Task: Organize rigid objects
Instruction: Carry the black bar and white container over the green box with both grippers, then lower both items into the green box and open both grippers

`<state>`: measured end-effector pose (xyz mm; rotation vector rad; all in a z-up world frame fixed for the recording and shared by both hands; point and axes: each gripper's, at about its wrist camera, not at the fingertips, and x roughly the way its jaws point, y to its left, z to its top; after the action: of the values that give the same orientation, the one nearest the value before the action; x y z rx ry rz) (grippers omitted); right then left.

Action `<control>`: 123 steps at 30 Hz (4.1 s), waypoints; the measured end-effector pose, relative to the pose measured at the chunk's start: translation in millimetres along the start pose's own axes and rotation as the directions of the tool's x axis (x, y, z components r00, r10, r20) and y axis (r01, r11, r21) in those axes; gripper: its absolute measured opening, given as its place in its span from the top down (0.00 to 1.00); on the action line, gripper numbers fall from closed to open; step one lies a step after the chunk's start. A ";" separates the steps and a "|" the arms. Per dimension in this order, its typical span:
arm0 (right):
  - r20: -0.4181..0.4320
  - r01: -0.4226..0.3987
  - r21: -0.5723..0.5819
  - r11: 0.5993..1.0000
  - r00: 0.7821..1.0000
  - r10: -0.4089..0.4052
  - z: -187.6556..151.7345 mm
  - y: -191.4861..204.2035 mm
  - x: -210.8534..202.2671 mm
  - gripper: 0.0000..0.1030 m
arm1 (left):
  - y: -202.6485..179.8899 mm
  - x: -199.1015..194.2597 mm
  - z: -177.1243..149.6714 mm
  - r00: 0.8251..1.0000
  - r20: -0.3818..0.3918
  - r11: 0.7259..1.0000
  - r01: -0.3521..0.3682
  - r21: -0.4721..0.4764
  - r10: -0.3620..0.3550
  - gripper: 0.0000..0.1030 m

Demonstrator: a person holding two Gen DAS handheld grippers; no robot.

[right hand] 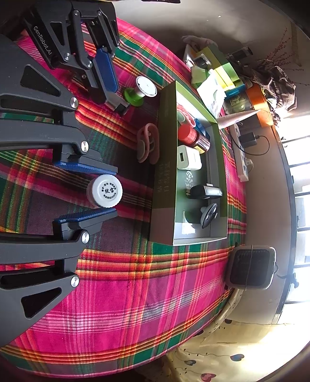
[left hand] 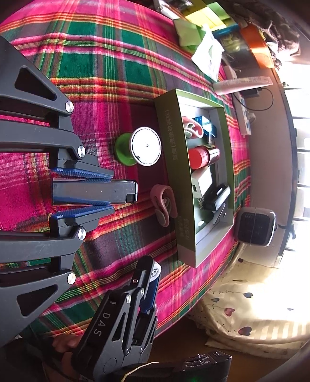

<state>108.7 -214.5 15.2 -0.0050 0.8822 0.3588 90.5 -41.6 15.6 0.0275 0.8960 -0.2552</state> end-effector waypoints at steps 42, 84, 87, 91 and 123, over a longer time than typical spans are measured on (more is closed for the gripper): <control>0.103 0.019 -0.016 1.000 0.994 -0.017 49.7 0.3 -23.7 0.71 | 33.8 -30.1 54.1 0.990 0.137 1.000 0.025 -0.012 -0.023 0.79; 0.009 0.063 -0.029 0.998 0.998 -0.063 97.9 -20.6 65.5 0.71 | 96.9 69.3 131.0 0.996 0.050 0.996 -0.076 -0.049 0.078 0.79; 0.016 0.086 -0.044 0.995 0.996 -0.085 97.8 -19.8 67.2 0.71 | 97.1 71.1 131.2 0.996 0.049 0.996 -0.079 -0.048 0.081 0.79; 0.022 0.092 -0.054 0.994 0.996 -0.091 98.1 -18.6 68.6 0.72 | 98.4 75.0 131.0 0.996 0.037 0.996 -0.077 -0.054 0.079 0.79; 0.023 0.085 -0.081 0.993 0.996 -0.083 97.3 -14.2 75.0 0.71 | 101.2 79.5 131.0 0.997 0.025 0.995 -0.070 -0.067 0.072 0.79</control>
<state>229.8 -190.3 18.7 -0.1135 0.8445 0.3157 262.0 22.9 27.7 -0.0058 0.8742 -0.1593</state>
